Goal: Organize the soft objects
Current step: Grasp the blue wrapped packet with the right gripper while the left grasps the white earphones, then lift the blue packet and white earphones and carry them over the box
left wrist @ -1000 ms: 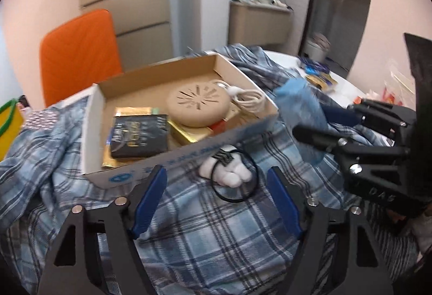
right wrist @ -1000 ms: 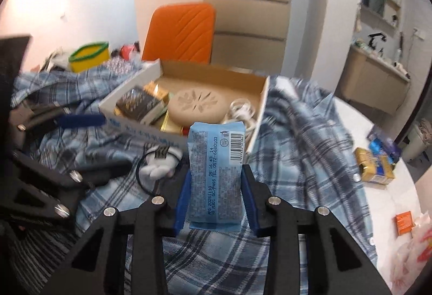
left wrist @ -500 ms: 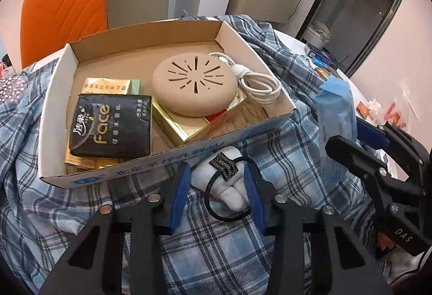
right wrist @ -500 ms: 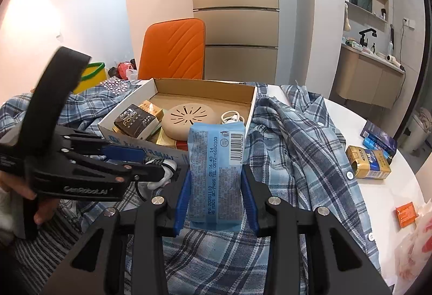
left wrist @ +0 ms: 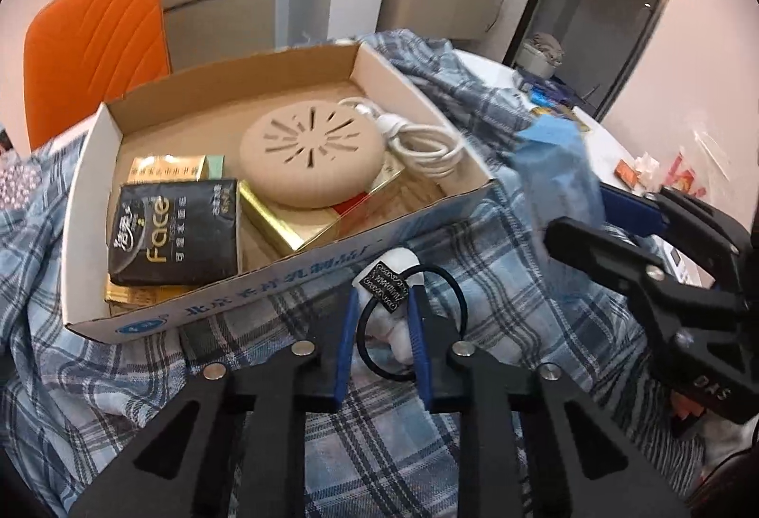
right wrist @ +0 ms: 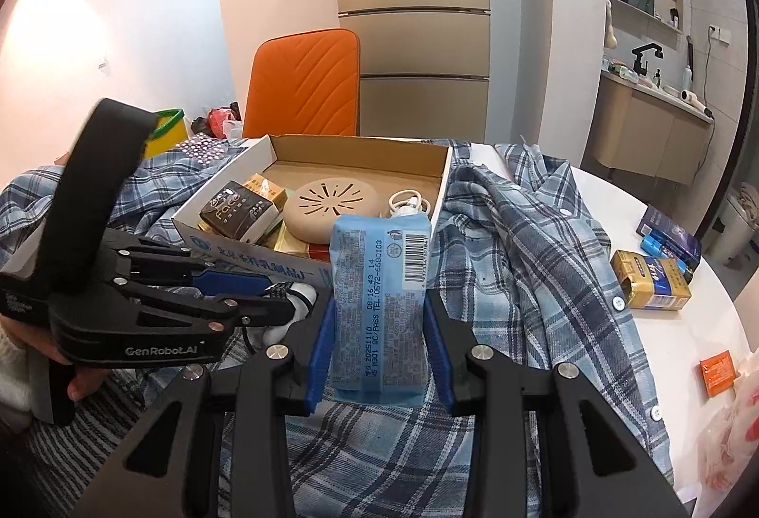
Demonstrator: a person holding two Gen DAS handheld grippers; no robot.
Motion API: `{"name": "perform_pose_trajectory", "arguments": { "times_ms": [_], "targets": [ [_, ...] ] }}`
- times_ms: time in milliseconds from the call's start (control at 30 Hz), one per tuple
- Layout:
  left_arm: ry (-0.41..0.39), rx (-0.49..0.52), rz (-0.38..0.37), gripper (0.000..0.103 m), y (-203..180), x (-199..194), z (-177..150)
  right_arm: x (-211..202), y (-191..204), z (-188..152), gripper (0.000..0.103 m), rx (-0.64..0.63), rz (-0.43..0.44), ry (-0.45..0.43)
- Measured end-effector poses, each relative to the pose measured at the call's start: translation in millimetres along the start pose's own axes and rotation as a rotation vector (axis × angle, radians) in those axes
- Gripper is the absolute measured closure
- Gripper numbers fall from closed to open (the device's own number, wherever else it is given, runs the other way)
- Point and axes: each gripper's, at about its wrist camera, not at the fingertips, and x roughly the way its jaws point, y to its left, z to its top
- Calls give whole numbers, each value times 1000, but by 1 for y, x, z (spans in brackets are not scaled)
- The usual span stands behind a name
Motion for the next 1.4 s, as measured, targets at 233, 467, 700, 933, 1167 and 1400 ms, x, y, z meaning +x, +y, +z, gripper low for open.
{"name": "perform_pose_trajectory", "arguments": {
  "times_ms": [233, 467, 700, 933, 1167, 1400],
  "targets": [
    [-180, 36, 25, 83, -5, -32, -6, -3, 0, 0, 65, -2, -1, -17],
    [-359, 27, 107, 83, -5, -66, -16, -16, 2, 0, 65, -10, -21, -78],
    [-410, 15, 160, 83, -7, -87, -23, -30, 7, 2, 65, -22, -36, -134],
    [-447, -18, 201, 83, -4, -106, -21, -44, 9, 11, 65, 11, -7, -165],
    [-490, -33, 241, 83, 0, -125, -6, -61, 23, 32, 65, -21, -18, -234],
    [-559, -56, 292, 83, 9, -142, 25, -68, 36, 71, 65, -34, -36, -317]
  ]
}}
